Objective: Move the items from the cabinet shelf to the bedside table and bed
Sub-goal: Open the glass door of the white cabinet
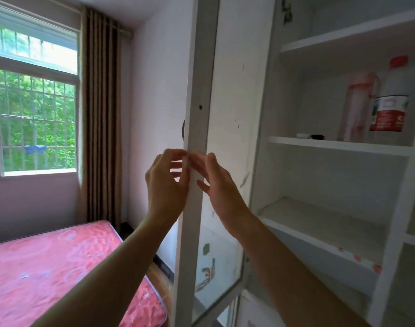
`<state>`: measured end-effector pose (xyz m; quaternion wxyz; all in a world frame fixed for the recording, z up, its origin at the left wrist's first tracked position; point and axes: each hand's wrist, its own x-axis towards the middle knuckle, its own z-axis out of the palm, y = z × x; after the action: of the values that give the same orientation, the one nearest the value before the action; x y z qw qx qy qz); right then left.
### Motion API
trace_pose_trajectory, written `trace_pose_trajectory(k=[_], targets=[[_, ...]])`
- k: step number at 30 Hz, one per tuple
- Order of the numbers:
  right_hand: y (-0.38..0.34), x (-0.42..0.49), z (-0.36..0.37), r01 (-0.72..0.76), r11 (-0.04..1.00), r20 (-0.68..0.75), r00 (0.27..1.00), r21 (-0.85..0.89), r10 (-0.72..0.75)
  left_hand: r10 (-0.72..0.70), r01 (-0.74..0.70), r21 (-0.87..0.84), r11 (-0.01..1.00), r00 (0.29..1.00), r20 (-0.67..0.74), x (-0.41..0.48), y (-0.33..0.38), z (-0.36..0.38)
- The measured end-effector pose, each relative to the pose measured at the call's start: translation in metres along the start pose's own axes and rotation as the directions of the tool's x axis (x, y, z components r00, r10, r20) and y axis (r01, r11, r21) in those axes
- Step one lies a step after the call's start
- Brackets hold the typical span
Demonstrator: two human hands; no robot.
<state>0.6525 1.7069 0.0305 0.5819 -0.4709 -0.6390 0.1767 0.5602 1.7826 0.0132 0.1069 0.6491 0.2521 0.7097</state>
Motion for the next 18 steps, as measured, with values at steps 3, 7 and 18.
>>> trace_pose_trajectory(k=[3,7,18], targets=[[0.005,0.009,0.009,-0.006,1.0,0.002,1.0,-0.009,0.006,0.049,-0.049,0.036,0.998,0.999,0.004,-0.003,-0.014,-0.002],[0.014,0.016,0.008,-0.011,1.0,-0.032,0.999,0.009,0.011,0.051,-0.051,0.023,0.998,0.999,0.01,-0.002,-0.018,-0.003],[0.008,0.005,-0.001,-0.039,0.995,0.065,0.997,0.09,0.033,-0.057,0.055,0.067,0.996,0.998,0.024,-0.009,-0.006,0.001]])
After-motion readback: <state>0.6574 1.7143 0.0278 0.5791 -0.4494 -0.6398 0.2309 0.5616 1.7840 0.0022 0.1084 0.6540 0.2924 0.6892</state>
